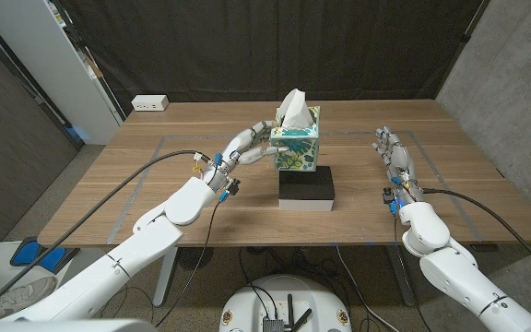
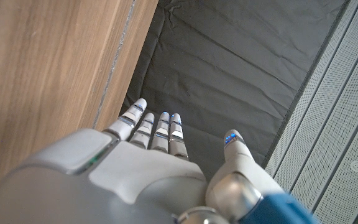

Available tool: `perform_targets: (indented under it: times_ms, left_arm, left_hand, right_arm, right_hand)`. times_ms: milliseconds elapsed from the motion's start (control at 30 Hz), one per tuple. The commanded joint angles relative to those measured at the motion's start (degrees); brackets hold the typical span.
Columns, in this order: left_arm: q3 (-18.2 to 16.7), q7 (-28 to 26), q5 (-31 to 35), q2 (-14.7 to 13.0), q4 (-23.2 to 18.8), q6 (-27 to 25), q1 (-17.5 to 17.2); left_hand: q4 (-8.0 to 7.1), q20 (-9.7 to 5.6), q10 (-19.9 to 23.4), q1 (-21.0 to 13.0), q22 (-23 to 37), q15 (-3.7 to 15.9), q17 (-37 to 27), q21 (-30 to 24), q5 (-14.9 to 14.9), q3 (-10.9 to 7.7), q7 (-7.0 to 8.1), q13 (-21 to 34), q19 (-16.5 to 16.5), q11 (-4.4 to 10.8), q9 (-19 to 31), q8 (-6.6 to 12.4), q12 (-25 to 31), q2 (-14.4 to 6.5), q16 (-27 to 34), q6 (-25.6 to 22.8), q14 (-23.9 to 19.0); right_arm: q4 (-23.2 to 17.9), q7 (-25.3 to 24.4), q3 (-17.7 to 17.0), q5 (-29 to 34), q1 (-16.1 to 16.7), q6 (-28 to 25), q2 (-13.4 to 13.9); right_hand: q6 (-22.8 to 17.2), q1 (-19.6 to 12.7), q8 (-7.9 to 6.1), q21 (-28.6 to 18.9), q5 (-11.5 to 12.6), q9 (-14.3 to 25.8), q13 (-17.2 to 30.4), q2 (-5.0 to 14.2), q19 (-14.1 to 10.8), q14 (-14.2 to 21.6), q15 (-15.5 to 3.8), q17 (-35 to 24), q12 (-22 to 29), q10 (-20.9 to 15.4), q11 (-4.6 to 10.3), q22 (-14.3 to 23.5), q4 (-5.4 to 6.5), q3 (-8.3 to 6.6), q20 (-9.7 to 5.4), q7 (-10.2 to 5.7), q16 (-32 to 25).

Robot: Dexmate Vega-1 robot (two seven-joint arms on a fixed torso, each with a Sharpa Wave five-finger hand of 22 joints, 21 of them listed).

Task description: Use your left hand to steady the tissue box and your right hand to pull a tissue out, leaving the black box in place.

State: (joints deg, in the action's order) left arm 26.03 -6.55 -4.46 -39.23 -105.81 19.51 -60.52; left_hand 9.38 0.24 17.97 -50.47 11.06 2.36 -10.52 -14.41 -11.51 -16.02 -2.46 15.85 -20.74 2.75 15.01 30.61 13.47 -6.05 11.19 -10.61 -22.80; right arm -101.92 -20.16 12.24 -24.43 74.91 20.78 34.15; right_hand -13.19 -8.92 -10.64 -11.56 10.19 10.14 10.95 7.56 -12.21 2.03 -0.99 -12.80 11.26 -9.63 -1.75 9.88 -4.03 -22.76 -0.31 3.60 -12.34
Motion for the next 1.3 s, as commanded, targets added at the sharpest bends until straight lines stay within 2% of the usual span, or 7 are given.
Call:
perform_targets:
  times_ms: [33, 733, 1300]
  left_arm:
    - [-0.2, -0.3, 0.13, -0.14, -0.45, 0.0, -0.48]
    - [-0.14, -0.02, -0.14, -0.13, -0.17, 0.3, -0.65]
    - [-0.04, 0.51, -0.63, -0.09, 0.29, 0.73, -0.48]
  left_hand:
    - [-0.06, -0.13, -0.31, 0.01, 0.11, 2.8, -0.2, 0.1, -0.14, -0.36, 0.26, 0.17, 0.09, -0.21, 0.27, 0.27, 0.01, -0.31, -0.09, 0.28, 0.29]
    - [-0.05, -0.29, -0.51, 0.3, 0.12, 2.68, -0.21, 0.23, -0.13, -0.71, 0.22, 0.36, 0.3, -0.2, 0.3, 0.45, -0.19, -0.2, -0.11, 0.43, 0.48]
    - [-0.04, -0.36, -0.53, 0.51, 0.13, 2.68, -0.21, 0.33, -0.13, -0.99, 0.19, 0.49, 0.49, -0.18, 0.32, 0.49, -0.27, -0.14, -0.08, 0.75, 0.49]
  right_arm:
    - [-3.01, -1.79, -1.38, 1.77, 3.67, 0.23, -0.24]
    - [-7.08, -4.66, -3.64, 4.33, 9.8, 0.54, -2.08]
    - [-8.41, -5.67, -4.7, 5.08, 12.39, 0.95, -4.05]
  right_hand:
    - [-0.18, 0.32, -0.21, 0.16, -0.07, 0.15, 0.16, 0.86, -0.22, 0.07, 0.14, -0.16, 0.04, -0.28, -0.36, 0.18, -0.11, -0.23, 0.08, 0.57, -0.34]
    - [-0.29, 0.17, -0.24, 0.15, -0.03, 0.16, 0.15, 0.86, -0.25, 0.09, 0.19, -0.11, 0.03, -0.26, -0.3, 0.18, -0.31, -0.33, 0.1, 0.58, -0.35]
    - [-0.29, 0.11, -0.24, 0.14, -0.02, 0.16, 0.15, 0.84, -0.28, 0.08, 0.16, -0.09, 0.04, -0.32, -0.27, 0.18, -0.42, -0.37, 0.14, 0.71, -0.35]
